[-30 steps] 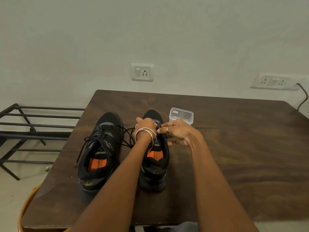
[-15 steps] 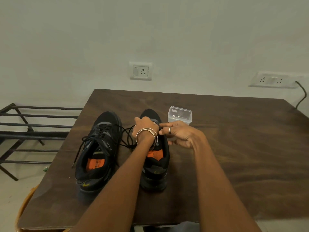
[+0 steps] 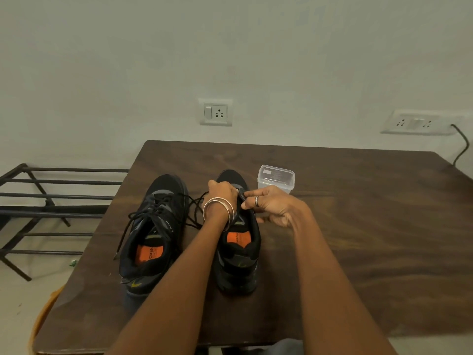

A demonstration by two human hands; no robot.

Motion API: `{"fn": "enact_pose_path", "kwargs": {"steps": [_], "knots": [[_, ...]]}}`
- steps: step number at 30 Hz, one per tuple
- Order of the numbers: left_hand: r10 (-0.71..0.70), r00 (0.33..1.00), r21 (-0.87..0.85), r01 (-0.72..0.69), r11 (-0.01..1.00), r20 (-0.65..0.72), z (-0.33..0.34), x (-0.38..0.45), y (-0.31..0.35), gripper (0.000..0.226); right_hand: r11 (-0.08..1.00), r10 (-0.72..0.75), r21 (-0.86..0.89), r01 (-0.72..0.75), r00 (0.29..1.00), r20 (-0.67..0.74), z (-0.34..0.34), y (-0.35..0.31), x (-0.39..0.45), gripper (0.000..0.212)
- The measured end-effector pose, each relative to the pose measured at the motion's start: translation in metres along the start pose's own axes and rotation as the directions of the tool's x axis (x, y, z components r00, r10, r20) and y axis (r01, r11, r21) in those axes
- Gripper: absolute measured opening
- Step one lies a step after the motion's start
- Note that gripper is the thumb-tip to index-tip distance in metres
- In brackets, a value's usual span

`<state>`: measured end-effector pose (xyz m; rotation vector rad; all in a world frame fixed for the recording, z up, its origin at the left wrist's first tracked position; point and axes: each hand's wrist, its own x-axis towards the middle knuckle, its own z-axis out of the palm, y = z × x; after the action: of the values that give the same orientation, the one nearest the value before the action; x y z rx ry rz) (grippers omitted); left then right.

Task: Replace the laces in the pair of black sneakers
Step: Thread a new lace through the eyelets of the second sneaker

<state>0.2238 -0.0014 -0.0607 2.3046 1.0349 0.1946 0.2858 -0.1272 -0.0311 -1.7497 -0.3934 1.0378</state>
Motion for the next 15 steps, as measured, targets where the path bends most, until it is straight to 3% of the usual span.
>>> {"fn": "enact_pose_path", "kwargs": {"steps": [6, 11, 15], "knots": [[-0.177, 0.984, -0.252, 0.175, 0.952, 0.015, 0.002, 0.006, 0.004, 0.018, 1.0, -0.004, 0.006, 0.004, 1.0, 0.014, -0.002, 0.001, 0.002, 0.047], [-0.291, 0.954, -0.361, 0.295, 0.884, 0.068, 0.003, 0.005, 0.01, 0.018, 0.999, 0.011, -0.039, -0.01, 1.0, 0.014, -0.005, 0.003, 0.002, 0.048], [-0.324, 0.943, -0.374, 0.329, 0.867, 0.079, 0.002, 0.006, 0.014, 0.019, 0.998, -0.025, -0.06, 0.025, 1.0, 0.001, -0.006, 0.005, -0.001, 0.018]]}}
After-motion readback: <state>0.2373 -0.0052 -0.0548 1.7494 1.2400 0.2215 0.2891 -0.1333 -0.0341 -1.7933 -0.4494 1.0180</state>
